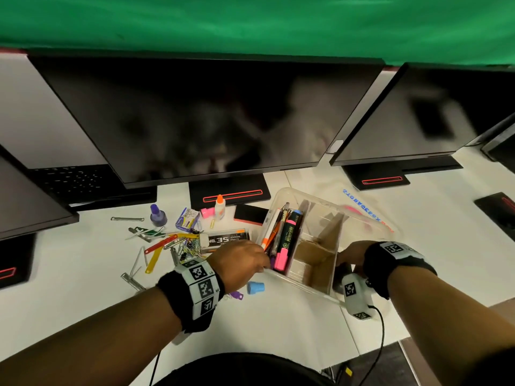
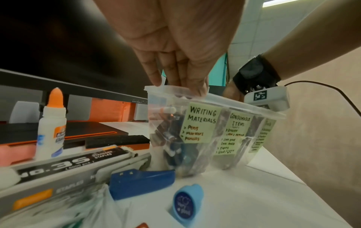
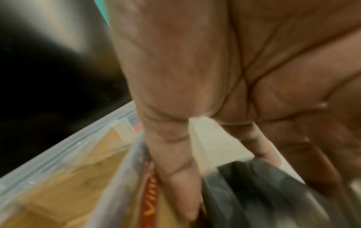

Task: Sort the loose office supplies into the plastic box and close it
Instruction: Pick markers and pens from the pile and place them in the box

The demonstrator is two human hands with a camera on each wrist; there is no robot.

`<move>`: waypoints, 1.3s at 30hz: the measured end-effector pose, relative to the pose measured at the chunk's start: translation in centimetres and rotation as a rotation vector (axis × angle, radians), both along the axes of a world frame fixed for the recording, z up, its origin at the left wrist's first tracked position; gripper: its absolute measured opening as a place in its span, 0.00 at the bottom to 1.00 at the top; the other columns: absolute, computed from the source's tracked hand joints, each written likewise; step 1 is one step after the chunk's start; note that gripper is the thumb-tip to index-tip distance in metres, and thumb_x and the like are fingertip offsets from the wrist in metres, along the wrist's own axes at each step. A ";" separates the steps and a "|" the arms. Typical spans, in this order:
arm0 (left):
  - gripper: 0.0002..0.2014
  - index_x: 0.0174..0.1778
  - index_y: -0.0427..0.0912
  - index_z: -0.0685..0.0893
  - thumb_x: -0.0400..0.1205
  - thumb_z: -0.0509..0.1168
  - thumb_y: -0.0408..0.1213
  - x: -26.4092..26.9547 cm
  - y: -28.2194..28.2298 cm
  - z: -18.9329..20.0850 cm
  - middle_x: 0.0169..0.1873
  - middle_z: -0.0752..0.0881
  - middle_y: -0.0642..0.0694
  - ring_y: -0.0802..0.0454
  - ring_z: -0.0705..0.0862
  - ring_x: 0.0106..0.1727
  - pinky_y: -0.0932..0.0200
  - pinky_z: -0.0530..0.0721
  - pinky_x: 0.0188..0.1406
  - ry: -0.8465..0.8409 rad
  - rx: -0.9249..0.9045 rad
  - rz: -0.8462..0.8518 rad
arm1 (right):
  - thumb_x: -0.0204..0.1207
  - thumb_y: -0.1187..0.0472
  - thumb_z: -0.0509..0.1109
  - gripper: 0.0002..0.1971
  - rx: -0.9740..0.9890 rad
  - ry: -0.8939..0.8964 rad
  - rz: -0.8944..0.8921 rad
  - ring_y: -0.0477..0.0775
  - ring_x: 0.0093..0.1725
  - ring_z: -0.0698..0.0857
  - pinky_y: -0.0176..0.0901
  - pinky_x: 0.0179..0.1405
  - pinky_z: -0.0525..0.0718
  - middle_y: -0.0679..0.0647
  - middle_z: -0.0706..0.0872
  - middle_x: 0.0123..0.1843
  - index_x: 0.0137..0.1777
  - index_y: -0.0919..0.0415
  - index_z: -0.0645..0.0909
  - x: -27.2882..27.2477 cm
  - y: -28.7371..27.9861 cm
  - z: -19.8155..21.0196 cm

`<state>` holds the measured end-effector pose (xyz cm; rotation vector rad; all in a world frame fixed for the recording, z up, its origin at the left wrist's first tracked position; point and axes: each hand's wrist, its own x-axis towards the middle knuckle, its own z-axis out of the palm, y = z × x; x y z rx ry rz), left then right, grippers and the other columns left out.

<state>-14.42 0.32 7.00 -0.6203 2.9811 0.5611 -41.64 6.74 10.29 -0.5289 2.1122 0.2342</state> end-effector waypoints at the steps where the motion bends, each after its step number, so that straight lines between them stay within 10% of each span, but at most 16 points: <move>1: 0.15 0.64 0.43 0.82 0.84 0.57 0.33 -0.1 0.0 0.0 0.61 0.84 0.45 0.47 0.80 0.64 0.52 0.77 0.67 0.003 0.016 0.012 | 0.60 0.55 0.79 0.12 -0.009 0.004 -0.003 0.61 0.36 0.83 0.43 0.38 0.79 0.62 0.86 0.36 0.34 0.63 0.83 0.0 -0.2 0.0; 5: 0.16 0.66 0.44 0.81 0.83 0.59 0.32 -0.6 -0.2 0.0 0.62 0.83 0.46 0.49 0.79 0.64 0.54 0.77 0.66 0.036 0.047 0.008 | 0.73 0.59 0.72 0.09 -0.072 0.031 0.009 0.60 0.40 0.82 0.43 0.37 0.78 0.60 0.83 0.35 0.35 0.63 0.79 0.5 -0.8 0.4; 10: 0.15 0.65 0.41 0.82 0.82 0.62 0.33 -0.9 -0.1 -0.2 0.61 0.84 0.43 0.46 0.80 0.63 0.54 0.78 0.67 0.071 0.059 -0.030 | 0.79 0.61 0.64 0.10 -0.261 0.192 0.106 0.64 0.52 0.85 0.50 0.59 0.83 0.61 0.85 0.41 0.39 0.65 0.79 2.0 -1.5 2.9; 16: 0.12 0.58 0.44 0.85 0.84 0.59 0.39 0.8 -1.1 -0.2 0.58 0.82 0.49 0.55 0.77 0.62 0.66 0.72 0.63 0.296 0.142 0.218 | 0.75 0.56 0.66 0.10 -0.550 0.210 0.375 0.57 0.49 0.85 0.43 0.50 0.82 0.54 0.85 0.47 0.50 0.61 0.83 6.8 -1.8 5.0; 23: 0.19 0.69 0.47 0.75 0.81 0.63 0.38 3.4 -5.7 -3.2 0.67 0.77 0.49 0.49 0.73 0.71 0.54 0.73 0.72 -0.098 0.101 0.477 | 0.74 0.47 0.69 0.18 -0.702 0.148 0.917 0.51 0.60 0.81 0.46 0.65 0.78 0.48 0.85 0.61 0.63 0.50 0.81 11.8 1.4 0.4; 33: 0.24 0.72 0.43 0.69 0.79 0.64 0.34 2.3 -6.3 -5.8 0.66 0.78 0.42 0.44 0.76 0.68 0.51 0.78 0.67 -0.398 0.055 0.519 | 0.80 0.53 0.60 0.17 -0.825 0.030 0.856 0.51 0.66 0.79 0.40 0.67 0.76 0.50 0.83 0.65 0.67 0.53 0.78 10.9 2.6 -3.1; 39: 0.27 0.75 0.45 0.68 0.79 0.65 0.38 3.2 -6.3 -5.0 0.68 0.77 0.44 0.45 0.76 0.69 0.54 0.75 0.69 -0.280 0.128 0.626 | 0.79 0.51 0.63 0.16 -0.856 -0.003 0.782 0.48 0.61 0.81 0.42 0.64 0.80 0.49 0.84 0.62 0.65 0.52 0.80 10.9 2.5 -2.7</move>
